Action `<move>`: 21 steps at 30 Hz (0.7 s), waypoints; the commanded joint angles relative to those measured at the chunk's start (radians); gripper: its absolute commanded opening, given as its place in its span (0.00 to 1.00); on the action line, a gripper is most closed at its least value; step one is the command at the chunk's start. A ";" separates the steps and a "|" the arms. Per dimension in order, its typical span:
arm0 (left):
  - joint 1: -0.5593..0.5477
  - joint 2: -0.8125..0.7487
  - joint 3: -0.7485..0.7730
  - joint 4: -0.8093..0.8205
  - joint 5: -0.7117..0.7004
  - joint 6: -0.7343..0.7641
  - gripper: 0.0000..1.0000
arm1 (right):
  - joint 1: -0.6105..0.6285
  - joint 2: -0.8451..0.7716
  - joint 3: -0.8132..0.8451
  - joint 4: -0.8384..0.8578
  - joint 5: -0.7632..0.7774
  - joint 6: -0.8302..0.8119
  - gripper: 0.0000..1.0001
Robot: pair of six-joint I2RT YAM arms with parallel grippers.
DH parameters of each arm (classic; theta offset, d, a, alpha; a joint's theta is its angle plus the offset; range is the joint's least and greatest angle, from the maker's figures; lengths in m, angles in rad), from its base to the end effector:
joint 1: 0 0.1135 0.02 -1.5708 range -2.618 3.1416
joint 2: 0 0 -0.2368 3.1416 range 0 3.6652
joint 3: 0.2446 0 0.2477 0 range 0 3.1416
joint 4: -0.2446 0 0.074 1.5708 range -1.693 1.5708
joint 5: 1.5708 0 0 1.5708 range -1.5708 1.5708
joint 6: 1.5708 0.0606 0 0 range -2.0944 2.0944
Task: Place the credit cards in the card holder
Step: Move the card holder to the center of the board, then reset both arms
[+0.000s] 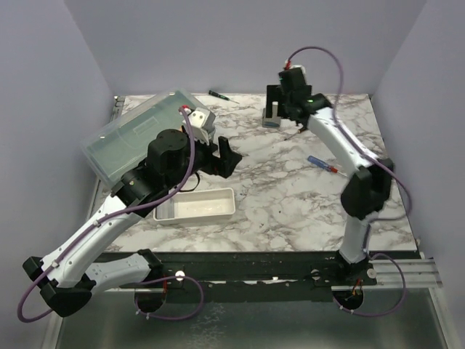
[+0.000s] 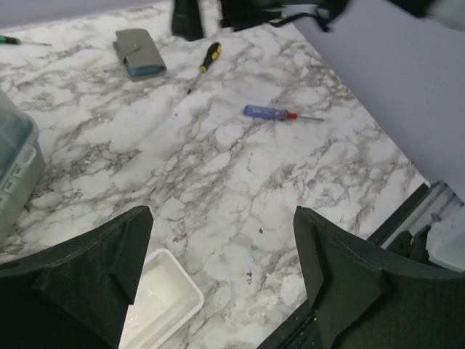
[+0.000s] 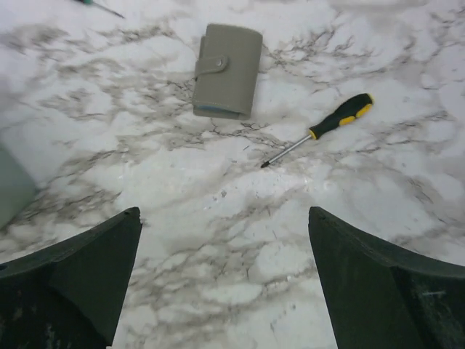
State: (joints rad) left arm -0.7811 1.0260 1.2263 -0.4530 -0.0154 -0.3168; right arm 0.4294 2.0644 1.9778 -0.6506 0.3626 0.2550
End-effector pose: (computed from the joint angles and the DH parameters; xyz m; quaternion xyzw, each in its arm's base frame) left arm 0.1790 -0.1762 0.3890 0.1773 0.7704 -0.3143 0.5256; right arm 0.4395 0.1776 0.2732 -0.0056 0.9023 -0.0217 0.4304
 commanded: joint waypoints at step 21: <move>0.005 -0.128 0.251 0.220 -0.284 0.065 0.99 | 0.010 -1.269 -0.366 0.092 -0.336 0.023 1.00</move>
State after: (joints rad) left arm -0.7792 0.9180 1.4525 -0.2733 -0.2619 -0.2668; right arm 0.4377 0.8497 1.6344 -0.6086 0.0723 0.3019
